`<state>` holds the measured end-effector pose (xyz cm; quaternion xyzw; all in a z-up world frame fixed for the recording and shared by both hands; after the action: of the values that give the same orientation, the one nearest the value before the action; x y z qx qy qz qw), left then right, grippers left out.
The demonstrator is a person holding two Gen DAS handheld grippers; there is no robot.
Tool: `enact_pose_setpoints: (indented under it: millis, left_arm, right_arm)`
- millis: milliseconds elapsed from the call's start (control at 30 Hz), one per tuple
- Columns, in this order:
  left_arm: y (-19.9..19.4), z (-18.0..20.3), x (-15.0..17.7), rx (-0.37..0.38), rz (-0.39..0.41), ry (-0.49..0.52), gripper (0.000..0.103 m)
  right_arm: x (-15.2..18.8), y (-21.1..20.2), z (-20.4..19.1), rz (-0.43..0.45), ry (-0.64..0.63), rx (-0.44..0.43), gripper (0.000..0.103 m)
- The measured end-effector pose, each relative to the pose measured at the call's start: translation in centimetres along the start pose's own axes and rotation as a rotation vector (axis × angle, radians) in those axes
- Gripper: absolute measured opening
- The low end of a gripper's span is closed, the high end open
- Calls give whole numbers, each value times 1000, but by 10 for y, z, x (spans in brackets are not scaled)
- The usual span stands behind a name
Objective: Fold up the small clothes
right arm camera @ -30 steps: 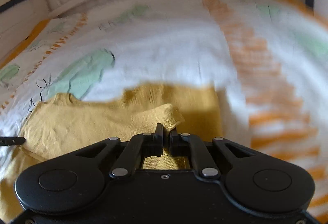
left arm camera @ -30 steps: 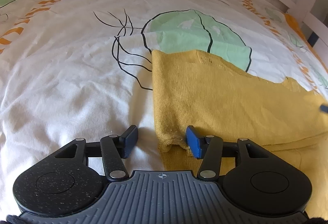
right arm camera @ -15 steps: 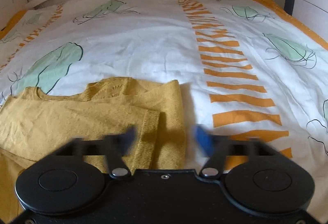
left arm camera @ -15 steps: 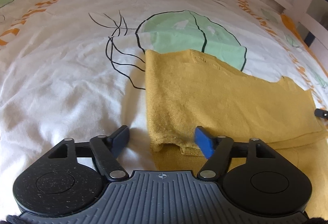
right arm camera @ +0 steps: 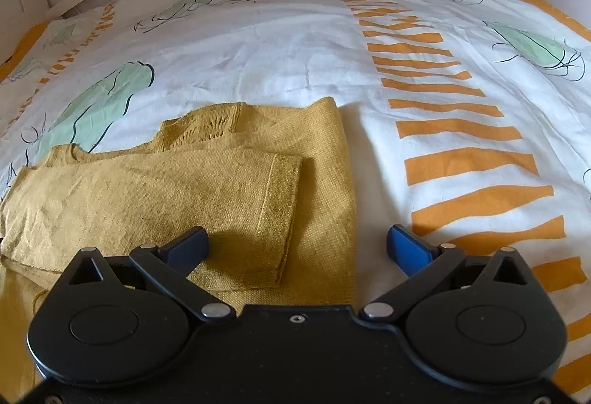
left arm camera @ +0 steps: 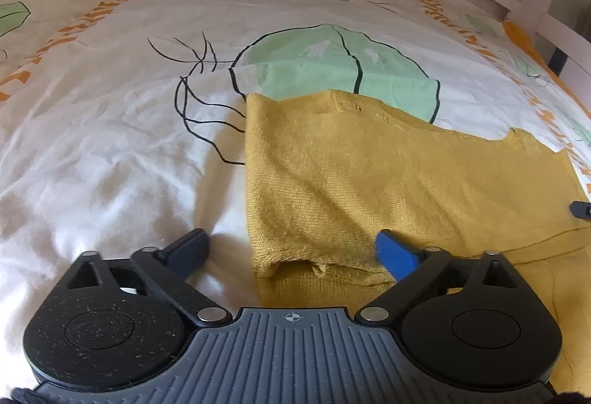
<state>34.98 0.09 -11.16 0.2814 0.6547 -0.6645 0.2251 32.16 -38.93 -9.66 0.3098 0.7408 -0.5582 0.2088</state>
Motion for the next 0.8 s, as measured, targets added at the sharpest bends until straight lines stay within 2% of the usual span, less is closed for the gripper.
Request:
enact_pose_setpoints:
  millis: [500, 800]
  left_arm:
    - [3, 5, -1, -32, 5, 2, 103]
    - [3, 4, 1, -35, 41, -44, 103]
  right_arm:
    - [11, -2, 1, 103, -22, -8, 103]
    - [14, -1, 6, 148, 1, -46, 103]
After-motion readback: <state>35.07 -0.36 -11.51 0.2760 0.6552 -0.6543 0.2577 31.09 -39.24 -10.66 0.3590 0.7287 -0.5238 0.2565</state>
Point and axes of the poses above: each gripper's, at about its wrist camera, not at the fingertips, and y roughly the way its jaws point, z to its right, x to its underside, the point moved 4 cm from there along y, roughly the way its jaws point, and after that the axes turned 11 degrees about -x, right-handed, at the moved point
